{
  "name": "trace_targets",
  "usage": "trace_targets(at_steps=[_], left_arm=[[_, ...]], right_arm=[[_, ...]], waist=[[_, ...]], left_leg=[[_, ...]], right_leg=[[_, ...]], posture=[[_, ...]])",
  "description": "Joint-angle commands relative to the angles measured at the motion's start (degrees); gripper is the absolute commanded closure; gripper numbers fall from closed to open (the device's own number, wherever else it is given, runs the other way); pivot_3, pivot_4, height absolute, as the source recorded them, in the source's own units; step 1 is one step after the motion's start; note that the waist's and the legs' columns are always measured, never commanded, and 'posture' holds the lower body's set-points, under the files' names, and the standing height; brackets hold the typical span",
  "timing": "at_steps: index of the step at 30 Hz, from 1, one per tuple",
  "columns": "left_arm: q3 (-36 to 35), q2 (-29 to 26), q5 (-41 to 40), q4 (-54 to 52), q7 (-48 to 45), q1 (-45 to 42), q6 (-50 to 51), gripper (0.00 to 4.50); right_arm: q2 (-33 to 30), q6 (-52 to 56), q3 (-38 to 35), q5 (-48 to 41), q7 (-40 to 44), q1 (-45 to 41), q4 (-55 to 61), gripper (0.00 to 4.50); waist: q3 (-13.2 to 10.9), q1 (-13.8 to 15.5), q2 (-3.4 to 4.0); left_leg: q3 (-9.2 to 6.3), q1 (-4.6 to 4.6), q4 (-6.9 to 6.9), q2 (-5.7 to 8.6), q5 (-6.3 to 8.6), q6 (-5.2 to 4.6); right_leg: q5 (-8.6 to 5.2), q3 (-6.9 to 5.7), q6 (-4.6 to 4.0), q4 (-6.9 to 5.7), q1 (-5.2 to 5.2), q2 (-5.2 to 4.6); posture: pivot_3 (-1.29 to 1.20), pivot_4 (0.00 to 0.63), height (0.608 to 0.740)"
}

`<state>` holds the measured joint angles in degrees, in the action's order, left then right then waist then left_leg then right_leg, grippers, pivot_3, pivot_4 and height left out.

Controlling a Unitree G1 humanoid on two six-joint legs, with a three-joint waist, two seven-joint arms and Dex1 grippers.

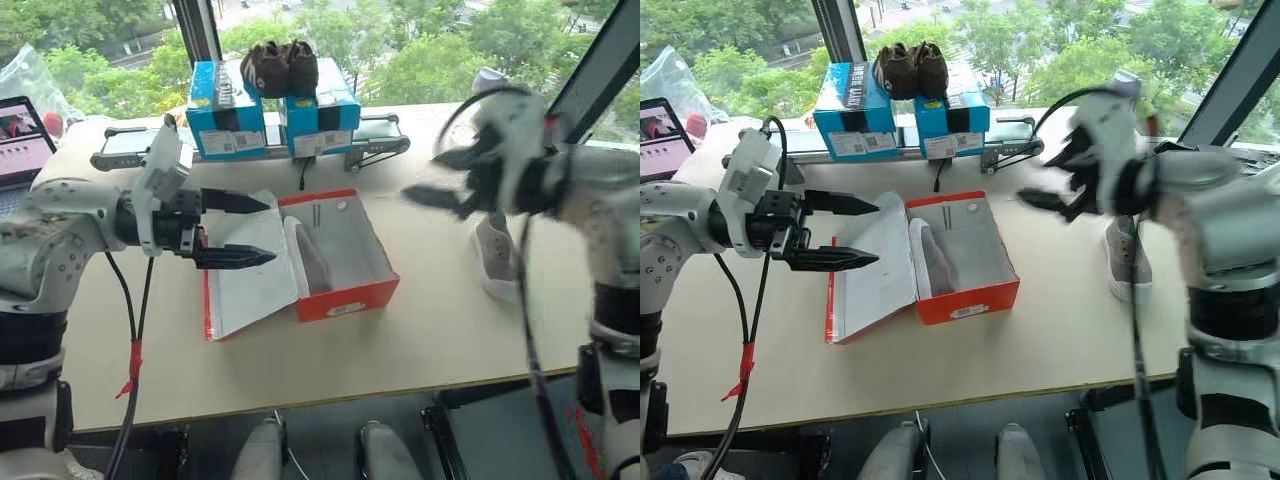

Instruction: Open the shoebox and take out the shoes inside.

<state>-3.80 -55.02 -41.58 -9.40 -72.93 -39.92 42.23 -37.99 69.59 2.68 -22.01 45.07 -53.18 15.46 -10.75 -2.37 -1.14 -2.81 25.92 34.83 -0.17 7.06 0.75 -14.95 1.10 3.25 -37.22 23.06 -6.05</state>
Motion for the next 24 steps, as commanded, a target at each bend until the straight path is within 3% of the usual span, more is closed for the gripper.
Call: trace_targets(at_steps=[1, 7, 16, 24], left_arm=[[-1.8, -1.1, 0.2, -1.2, -0.5, -0.1, -0.9, 0.00], [-2.6, -1.5, 0.5, -2.2, 0.2, 1.4, -0.8, 0.00], [-5.1, -1.8, -2.0, -4.7, 2.3, 3.9, 2.4, 0.00], [-6.7, -2.2, -3.2, -6.4, 4.0, 5.9, 3.8, 0.00]], right_arm=[[8.8, 8.9, -0.6, -2.0, -6.9, -2.3, 0.0, 0.34], [16.1, 6.9, 0.2, -2.2, -10.1, -0.1, -8.2, 0.34], [18.2, 2.6, 5.6, -2.1, -8.8, 1.6, -14.7, 0.34], [21.8, 3.4, 5.8, -4.0, -7.8, 1.1, -16.1, 0.34]], waist=[[0.0, 0.3, 0.01], [0.0, 1.3, -0.01], [0.0, 0.9, -0.01], [0.0, -0.1, 0.00]], left_leg=[[-0.01, 0.08, 0.04, 0.04, 0.00, 0.00], [-0.09, 0.21, 0.15, 0.14, -0.01, 0.01], [-0.08, 0.20, 0.14, 0.12, -0.02, 0.01], [-0.09, 0.18, 0.15, 0.13, -0.02, 0.01]], right_leg=[[0.03, 0.00, 0.03, -0.01, 0.03, -0.03], [0.08, -0.03, 0.03, -0.01, 0.06, -0.05], [0.10, -0.01, 0.00, -0.07, 0.11, -0.03], [0.10, 0.00, 0.00, -0.21, 0.13, -0.03]], posture=[[0.00, 0.150, 0.740], [0.00, 0.150, 0.740], [0.00, 0.150, 0.740], [0.00, 0.150, 0.740]])
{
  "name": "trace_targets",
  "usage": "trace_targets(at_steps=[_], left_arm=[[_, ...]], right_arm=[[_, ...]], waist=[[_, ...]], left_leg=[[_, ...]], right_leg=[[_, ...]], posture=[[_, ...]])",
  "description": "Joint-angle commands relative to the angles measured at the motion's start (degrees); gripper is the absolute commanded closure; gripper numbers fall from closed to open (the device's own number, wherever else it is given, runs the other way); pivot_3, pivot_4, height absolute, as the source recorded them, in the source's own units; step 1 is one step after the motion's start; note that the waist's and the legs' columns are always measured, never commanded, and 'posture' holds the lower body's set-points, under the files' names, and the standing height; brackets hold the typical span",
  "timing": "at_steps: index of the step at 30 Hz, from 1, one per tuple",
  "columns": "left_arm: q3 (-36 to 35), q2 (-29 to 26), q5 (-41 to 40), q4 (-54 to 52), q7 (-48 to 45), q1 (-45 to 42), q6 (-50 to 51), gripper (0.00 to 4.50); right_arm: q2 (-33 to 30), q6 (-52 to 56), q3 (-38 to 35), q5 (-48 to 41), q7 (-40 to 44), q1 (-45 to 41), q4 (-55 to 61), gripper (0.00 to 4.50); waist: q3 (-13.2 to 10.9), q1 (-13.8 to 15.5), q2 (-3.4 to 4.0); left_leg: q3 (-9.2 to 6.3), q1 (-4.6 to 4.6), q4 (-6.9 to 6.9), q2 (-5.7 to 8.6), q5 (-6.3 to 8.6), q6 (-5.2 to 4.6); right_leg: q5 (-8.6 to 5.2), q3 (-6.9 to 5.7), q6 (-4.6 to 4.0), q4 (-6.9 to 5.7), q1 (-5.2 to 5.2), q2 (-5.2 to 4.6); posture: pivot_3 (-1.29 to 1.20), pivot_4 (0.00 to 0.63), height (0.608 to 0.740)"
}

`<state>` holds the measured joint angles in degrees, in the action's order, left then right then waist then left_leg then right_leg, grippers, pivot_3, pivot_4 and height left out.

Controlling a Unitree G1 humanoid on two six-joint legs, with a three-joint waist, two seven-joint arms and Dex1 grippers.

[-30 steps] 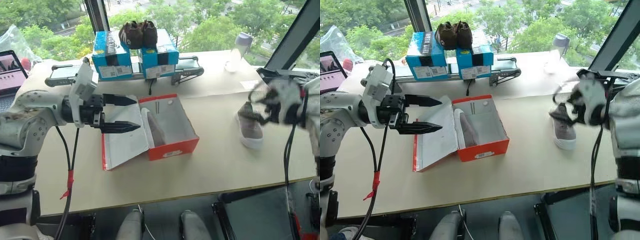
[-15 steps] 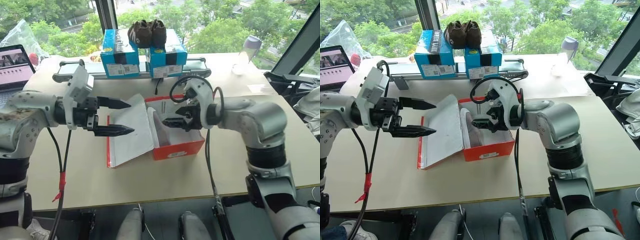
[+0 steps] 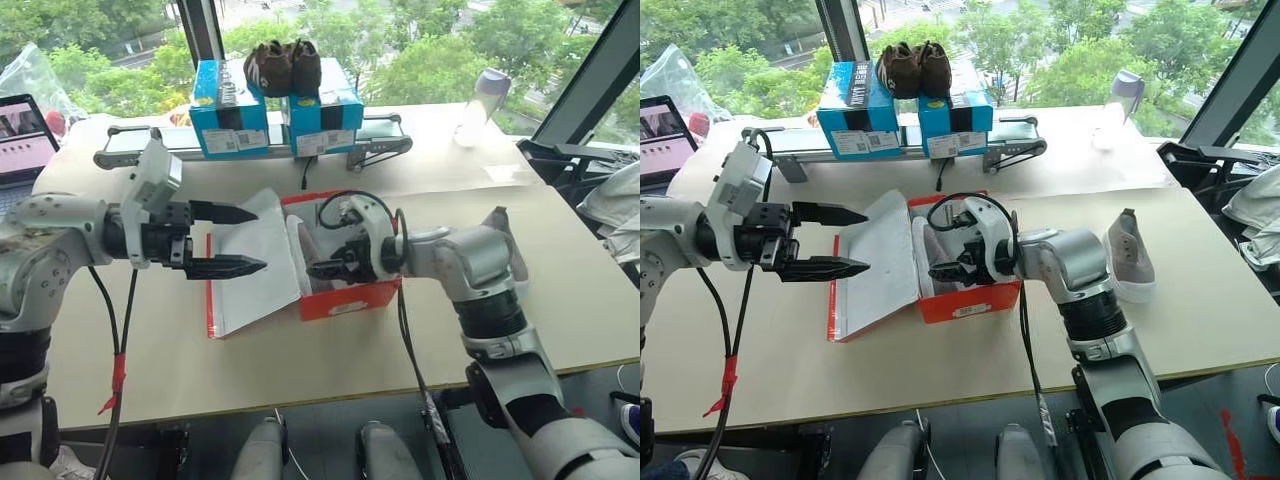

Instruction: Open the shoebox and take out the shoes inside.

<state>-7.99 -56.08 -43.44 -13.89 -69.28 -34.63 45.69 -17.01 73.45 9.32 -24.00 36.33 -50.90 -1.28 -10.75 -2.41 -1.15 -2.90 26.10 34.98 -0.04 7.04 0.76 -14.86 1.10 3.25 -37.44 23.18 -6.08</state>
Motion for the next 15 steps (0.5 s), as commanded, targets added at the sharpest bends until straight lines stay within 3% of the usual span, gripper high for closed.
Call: trace_targets(at_steps=[1, 5, 8, 15], left_arm=[[-2.7, -1.2, -1.4, -2.0, 0.5, 0.9, 0.4, 0.00], [-2.7, -1.2, -1.1, -2.3, 0.7, 1.6, 0.1, 0.00], [-2.2, -1.0, -1.0, -2.3, 1.1, 1.4, 0.1, 0.00], [-1.7, -1.0, -0.8, -2.8, 1.3, 1.1, 0.1, 0.00]], right_arm=[[1.0, -0.3, -0.9, -2.3, 1.2, -1.1, 0.5, 0.34], [2.5, 0.6, -1.6, -3.8, 1.6, -0.7, -1.1, 0.34], [4.5, 1.7, -4.0, -5.5, 1.5, -0.6, -3.2, 1.02], [5.1, 0.8, -6.1, -5.7, 0.4, -1.5, -5.6, 3.32]], waist=[[0.0, -0.1, 0.00], [0.0, -0.1, 0.00], [0.0, -0.1, 0.00], [0.0, -0.1, 0.00]], left_leg=[[0.00, 0.00, 0.00, 0.00, 0.00, 0.00], [0.00, -0.06, 0.00, 0.00, 0.00, 0.00], [0.01, -0.06, 0.00, 0.00, 0.00, 0.00], [0.01, -0.06, -0.01, 0.00, 0.00, 0.00]], right_leg=[[0.00, 0.00, 0.00, -0.02, 0.01, 0.00], [0.00, 0.01, -0.01, -0.09, 0.01, 0.00], [-0.01, 0.02, -0.01, -0.10, 0.01, 0.00], [0.00, 0.02, -0.01, -0.10, 0.01, 0.00]], posture=[[0.00, 0.150, 0.740], [0.00, 0.150, 0.740], [0.00, 0.150, 0.740], [0.00, 0.150, 0.740]])
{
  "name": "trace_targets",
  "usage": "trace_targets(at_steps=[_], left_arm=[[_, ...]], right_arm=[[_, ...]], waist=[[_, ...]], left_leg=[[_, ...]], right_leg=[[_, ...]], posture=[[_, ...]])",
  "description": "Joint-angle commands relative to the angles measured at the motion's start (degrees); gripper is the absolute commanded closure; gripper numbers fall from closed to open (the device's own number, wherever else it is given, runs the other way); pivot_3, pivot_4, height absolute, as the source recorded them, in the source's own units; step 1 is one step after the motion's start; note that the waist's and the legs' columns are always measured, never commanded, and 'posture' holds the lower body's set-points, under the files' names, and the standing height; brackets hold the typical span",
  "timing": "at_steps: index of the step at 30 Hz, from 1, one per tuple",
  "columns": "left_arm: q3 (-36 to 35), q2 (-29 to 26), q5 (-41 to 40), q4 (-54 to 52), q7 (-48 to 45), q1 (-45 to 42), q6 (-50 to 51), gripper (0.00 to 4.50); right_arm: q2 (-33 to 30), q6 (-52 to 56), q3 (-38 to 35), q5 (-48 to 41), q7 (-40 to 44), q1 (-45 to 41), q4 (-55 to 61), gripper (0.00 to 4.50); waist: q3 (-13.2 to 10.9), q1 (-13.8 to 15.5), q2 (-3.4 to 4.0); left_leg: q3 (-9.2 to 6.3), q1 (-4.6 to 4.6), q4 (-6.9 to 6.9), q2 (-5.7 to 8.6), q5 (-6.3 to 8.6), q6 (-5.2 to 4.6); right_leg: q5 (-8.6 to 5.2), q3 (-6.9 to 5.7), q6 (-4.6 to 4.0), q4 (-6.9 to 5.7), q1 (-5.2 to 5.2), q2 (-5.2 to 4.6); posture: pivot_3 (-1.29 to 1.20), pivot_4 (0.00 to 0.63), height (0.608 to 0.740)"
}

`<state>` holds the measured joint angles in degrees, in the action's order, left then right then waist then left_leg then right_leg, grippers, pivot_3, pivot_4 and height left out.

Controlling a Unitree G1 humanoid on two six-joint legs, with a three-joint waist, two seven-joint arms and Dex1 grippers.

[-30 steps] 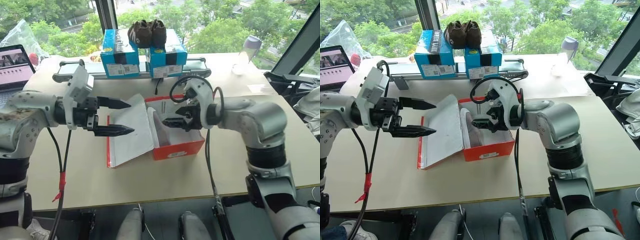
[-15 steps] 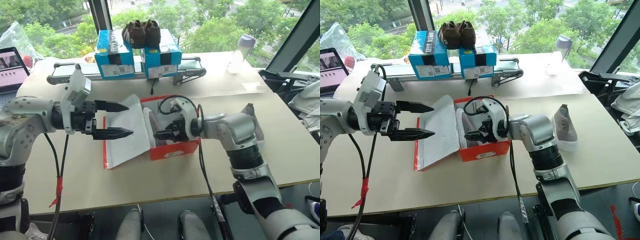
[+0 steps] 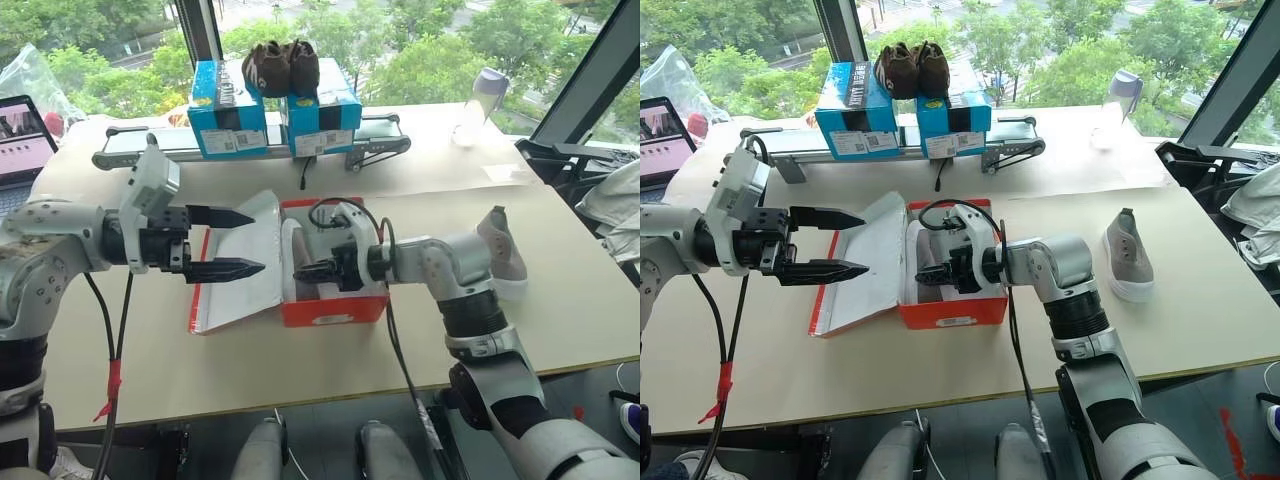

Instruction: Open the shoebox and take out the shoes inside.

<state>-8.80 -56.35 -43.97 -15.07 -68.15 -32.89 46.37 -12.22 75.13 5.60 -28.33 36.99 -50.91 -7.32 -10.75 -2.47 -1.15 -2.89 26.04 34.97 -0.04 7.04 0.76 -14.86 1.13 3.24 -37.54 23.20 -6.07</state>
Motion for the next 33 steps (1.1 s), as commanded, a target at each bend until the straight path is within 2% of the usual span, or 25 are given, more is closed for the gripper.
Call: trace_targets(at_steps=[1, 3, 4, 9, 13, 15, 20, 23, 28, 33], left_arm=[[-0.9, -0.8, -0.3, -1.6, 0.2, -0.7, -0.6, 0.00], [-0.9, -0.8, -0.2, -1.6, 0.2, -0.8, -0.7, 0.00], [-0.8, -0.8, -0.2, -1.6, 0.2, -0.8, -0.7, 0.00], [-0.8, -0.7, -0.4, -1.9, 0.2, -0.9, -0.6, 0.00], [-0.5, -0.4, -0.5, -1.8, 0.0, -1.3, -0.6, 0.00], [0.0, -0.2, -0.4, -1.7, -0.1, -1.6, -0.8, 0.00], [2.0, 1.1, 0.4, -0.6, -0.6, -3.4, -1.7, 0.00], [3.4, 2.1, 1.2, 0.5, -1.2, -4.5, -2.4, 0.00], [5.6, 3.4, 2.5, 2.4, -2.4, -6.2, -3.8, 0.00], [7.4, 4.7, 4.1, 4.0, -3.7, -7.3, -5.2, 0.00]], right_arm=[[0.3, -1.1, -2.6, -1.3, -0.4, -1.6, 0.3, 3.73], [0.3, -1.1, -3.0, -1.3, -0.5, -1.8, 0.3, 4.40], [0.4, -1.1, -3.1, -1.3, -0.6, -1.8, 0.5, 4.46], [-0.2, -1.2, -4.1, -1.7, -1.0, -2.6, 2.8, 4.46], [-1.5, 1.0, -8.0, -3.5, -1.9, -6.5, 6.7, 4.46], [-2.7, 2.9, -10.6, -4.9, -2.3, -8.9, 8.7, 4.46], [-6.0, 11.1, -22.7, -10.0, -5.0, -16.9, 12.3, 4.46], [-13.4, 10.8, -21.2, -8.6, -5.4, -16.6, 15.5, 4.46], [-33.9, 2.1, -6.2, 1.8, -4.8, -10.7, 16.6, 4.46], [-44.5, -4.4, 1.4, 7.5, -1.1, -6.3, 14.7, 4.46]], waist=[[0.0, 0.0, 0.00], [0.0, 0.0, 0.00], [0.0, 0.0, 0.00], [0.0, 0.0, 0.00], [0.0, 0.0, 0.01], [0.0, 0.0, 0.01], [0.0, 0.3, 0.01], [0.0, 0.7, 0.00], [0.0, 1.4, -0.01], [0.0, 0.4, 0.01]], left_leg=[[0.00, 0.00, 0.00, 0.00, 0.00, 0.00], [0.00, 0.00, 0.00, 0.00, 0.00, 0.00], [0.00, 0.00, 0.00, 0.00, 0.00, 0.00], [0.00, 0.00, 0.00, 0.00, 0.00, 0.00], [0.00, 0.01, 0.01, 0.00, 0.00, 0.00], [0.00, 0.02, 0.00, 0.00, 0.00, 0.00], [0.00, 0.03, -0.03, 0.00, 0.00, 0.00], [-0.01, 0.04, -0.02, 0.01, 0.00, 0.00], [0.04, 0.04, 0.00, 0.05, 0.00, 0.00], [0.12, 0.07, -0.10, 0.03, 0.00, 0.00]], right_leg=[[0.00, 0.00, 0.00, 0.00, 0.00, 0.00], [0.00, 0.00, 0.00, -0.01, 0.00, 0.00], [0.00, 0.00, 0.00, -0.01, 0.00, 0.00], [0.00, 0.00, 0.00, -0.01, 0.00, 0.00], [0.00, 0.01, 0.00, -0.02, 0.03, 0.00], [0.00, 0.01, 0.00, -0.03, 0.05, 0.00], [0.00, 0.00, 0.00, -0.01, 0.04, 0.00], [0.00, -0.01, 0.00, 0.03, 0.01, -0.01], [-0.02, 0.00, 0.00, 0.14, -0.02, -0.04], [-0.02, 0.09, 0.00, 0.22, 0.06, -0.05]], posture=[[0.00, 0.150, 0.740], [0.00, 0.150, 0.740], [0.00, 0.150, 0.740], [0.00, 0.150, 0.740], [0.00, 0.150, 0.740], [0.00, 0.150, 0.740], [0.00, 0.150, 0.740], [0.00, 0.150, 0.740], [0.00, 0.150, 0.740], [0.00, 0.150, 0.740]])
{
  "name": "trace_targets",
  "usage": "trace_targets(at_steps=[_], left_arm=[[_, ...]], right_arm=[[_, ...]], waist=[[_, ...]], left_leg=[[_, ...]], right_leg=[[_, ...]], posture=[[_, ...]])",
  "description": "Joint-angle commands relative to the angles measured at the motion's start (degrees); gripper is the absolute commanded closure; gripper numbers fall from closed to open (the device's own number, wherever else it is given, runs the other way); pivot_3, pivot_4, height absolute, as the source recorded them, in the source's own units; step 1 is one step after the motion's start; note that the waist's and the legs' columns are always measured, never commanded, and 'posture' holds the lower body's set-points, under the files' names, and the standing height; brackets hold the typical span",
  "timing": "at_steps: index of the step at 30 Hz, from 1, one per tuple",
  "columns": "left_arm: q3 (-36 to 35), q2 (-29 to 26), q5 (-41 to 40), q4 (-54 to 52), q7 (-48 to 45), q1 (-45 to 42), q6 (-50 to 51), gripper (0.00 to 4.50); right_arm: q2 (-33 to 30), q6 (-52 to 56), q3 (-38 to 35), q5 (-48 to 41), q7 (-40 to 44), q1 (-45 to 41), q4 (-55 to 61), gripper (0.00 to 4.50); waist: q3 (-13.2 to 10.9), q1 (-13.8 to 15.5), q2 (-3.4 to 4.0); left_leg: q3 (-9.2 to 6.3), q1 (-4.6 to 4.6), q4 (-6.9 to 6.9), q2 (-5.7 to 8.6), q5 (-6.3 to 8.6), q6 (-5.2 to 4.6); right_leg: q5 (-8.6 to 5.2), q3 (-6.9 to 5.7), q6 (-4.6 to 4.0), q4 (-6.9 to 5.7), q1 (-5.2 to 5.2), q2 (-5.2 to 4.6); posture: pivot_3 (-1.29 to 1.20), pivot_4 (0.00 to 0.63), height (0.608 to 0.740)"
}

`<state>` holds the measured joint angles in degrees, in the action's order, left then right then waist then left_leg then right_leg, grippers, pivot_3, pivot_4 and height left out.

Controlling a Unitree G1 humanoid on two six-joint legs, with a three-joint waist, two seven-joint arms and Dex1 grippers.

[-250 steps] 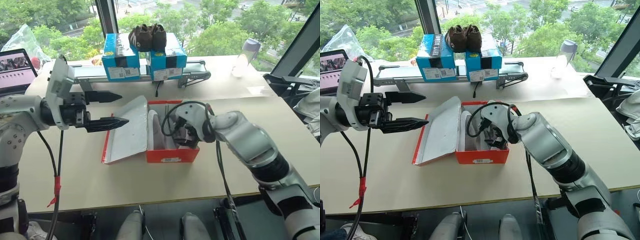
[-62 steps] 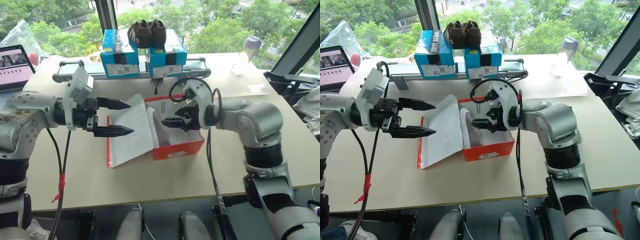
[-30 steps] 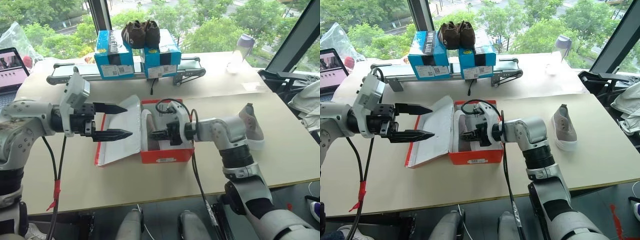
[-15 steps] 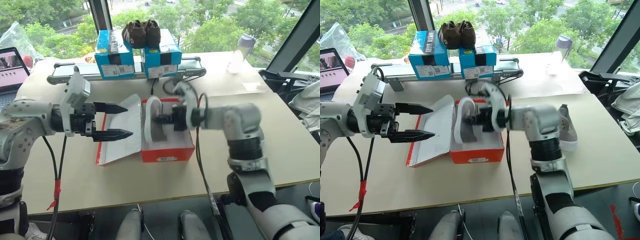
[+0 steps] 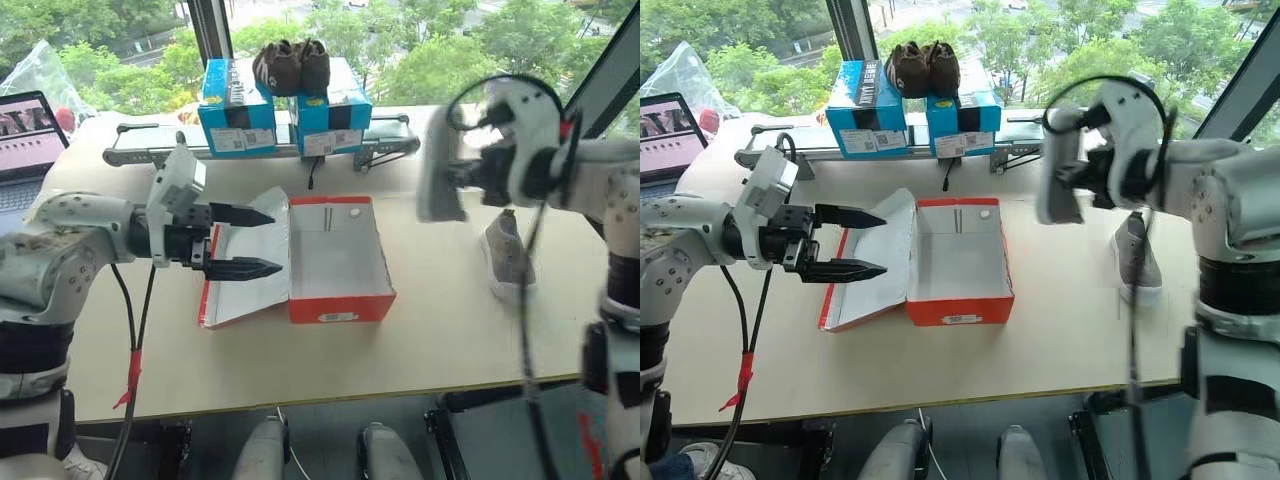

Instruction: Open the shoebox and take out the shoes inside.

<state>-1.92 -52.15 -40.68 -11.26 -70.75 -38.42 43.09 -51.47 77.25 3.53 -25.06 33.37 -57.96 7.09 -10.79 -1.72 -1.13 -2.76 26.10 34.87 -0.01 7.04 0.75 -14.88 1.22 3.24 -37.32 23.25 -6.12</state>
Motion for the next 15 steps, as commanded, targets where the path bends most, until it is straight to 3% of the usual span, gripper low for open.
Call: trace_targets(at_steps=[1, 9, 15], left_arm=[[0.7, 0.7, 1.0, 0.3, -1.2, -2.0, -2.2, 0.00], [0.9, 1.4, 1.7, 0.5, -2.0, -1.5, -3.2, 0.00], [-0.3, 0.5, 1.8, -0.2, -2.5, 0.0, -3.2, 0.00]], right_arm=[[-6.8, -8.0, 5.1, 5.8, 2.8, 1.7, -0.5, 4.46], [-10.4, -14.8, 14.1, 13.3, 6.5, 10.4, -4.9, 4.46], [-6.5, -14.7, 13.3, 13.5, 6.7, 13.8, -6.8, 4.46]], waist=[[0.0, -0.6, 0.00], [0.0, -0.8, -0.01], [0.0, -0.5, -0.02]], left_leg=[[-0.01, 0.00, -0.01, 0.00, 0.00, 0.00], [-0.02, 0.03, 0.04, -0.01, 0.00, -0.01], [-0.05, 0.04, 0.07, 0.01, 0.00, 0.00]], right_leg=[[0.00, 0.00, 0.00, 0.02, 0.00, 0.00], [0.00, -0.01, 0.02, 0.08, -0.04, 0.00], [0.01, -0.03, 0.04, 0.10, -0.08, -0.01]], posture=[[0.00, 0.150, 0.740], [0.00, 0.150, 0.740], [0.00, 0.150, 0.740]])
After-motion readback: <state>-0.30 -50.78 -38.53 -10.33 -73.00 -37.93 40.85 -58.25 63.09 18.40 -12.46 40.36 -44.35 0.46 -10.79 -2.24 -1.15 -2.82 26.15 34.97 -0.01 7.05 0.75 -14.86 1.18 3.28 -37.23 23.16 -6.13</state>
